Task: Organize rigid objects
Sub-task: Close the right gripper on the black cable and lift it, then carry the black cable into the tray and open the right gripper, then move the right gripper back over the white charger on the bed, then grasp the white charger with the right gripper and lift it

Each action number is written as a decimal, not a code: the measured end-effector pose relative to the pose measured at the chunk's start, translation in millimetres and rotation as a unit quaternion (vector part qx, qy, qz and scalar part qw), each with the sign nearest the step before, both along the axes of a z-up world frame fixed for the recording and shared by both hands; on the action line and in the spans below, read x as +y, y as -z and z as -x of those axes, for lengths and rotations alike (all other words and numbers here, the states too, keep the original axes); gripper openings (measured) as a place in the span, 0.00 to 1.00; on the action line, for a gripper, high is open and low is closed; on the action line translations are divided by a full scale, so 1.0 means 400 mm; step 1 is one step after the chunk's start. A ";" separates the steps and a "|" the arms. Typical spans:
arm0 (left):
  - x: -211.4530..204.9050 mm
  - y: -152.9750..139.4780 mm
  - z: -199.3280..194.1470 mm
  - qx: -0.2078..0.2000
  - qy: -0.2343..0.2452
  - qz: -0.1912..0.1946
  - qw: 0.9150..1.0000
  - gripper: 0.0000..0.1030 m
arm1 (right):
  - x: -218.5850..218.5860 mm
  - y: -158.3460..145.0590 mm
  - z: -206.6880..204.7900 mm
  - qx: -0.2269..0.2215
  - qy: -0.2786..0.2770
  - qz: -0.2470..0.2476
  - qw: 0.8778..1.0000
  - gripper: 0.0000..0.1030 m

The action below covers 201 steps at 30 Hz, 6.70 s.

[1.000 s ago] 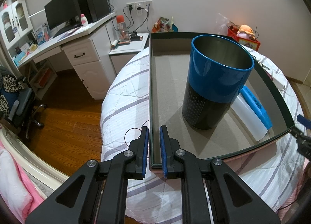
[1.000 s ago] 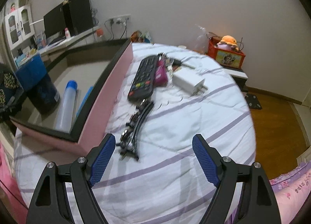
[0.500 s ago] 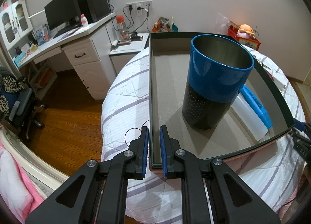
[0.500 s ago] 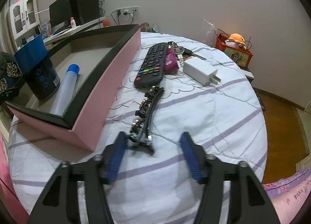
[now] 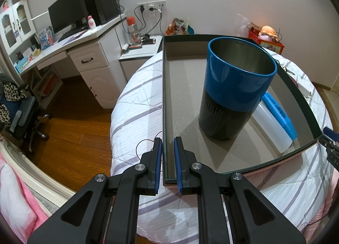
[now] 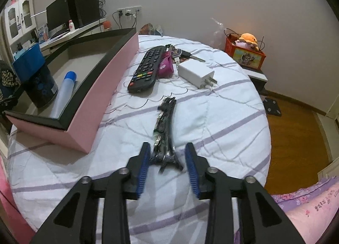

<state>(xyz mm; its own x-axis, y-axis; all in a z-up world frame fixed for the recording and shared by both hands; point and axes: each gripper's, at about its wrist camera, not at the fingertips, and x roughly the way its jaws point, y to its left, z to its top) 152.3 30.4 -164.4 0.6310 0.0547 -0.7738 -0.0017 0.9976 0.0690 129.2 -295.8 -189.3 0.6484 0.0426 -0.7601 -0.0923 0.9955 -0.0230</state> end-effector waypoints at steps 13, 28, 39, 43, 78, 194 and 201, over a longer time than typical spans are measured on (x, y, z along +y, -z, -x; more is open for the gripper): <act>0.000 0.000 0.000 0.000 -0.001 0.002 1.000 0.11 | 0.019 0.023 -0.071 -0.005 -0.022 -0.011 1.000 0.20; 0.003 0.000 0.002 0.000 0.000 0.003 1.000 0.11 | 0.020 -0.102 -0.024 -0.065 -0.023 -0.024 0.997 0.19; 0.003 0.001 0.004 0.000 0.000 0.005 1.000 0.11 | 0.084 -0.204 -0.047 -0.114 -0.053 -0.023 0.992 0.19; 0.003 0.001 0.004 0.000 0.000 0.004 1.000 0.11 | 0.118 -0.210 -0.066 -0.116 -0.070 -0.028 0.990 0.19; 0.002 -0.004 0.002 -0.001 0.001 -0.001 1.000 0.11 | 0.326 -0.107 -0.308 -0.019 -0.151 0.044 0.987 0.20; -0.010 0.004 0.000 0.004 0.001 -0.026 1.000 0.10 | -0.019 0.000 -0.072 0.024 -0.022 -0.025 0.999 0.40; -0.012 0.003 -0.002 0.005 0.002 -0.022 1.000 0.11 | -0.016 0.011 -0.101 0.023 -0.014 -0.031 0.999 0.40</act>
<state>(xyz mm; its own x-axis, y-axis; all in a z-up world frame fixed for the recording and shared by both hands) 153.1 25.6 -165.5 0.6233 0.0863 -0.7772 0.0033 0.9936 0.1130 169.5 -302.3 -193.7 0.6109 0.1091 -0.7842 -0.1204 0.9917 0.0442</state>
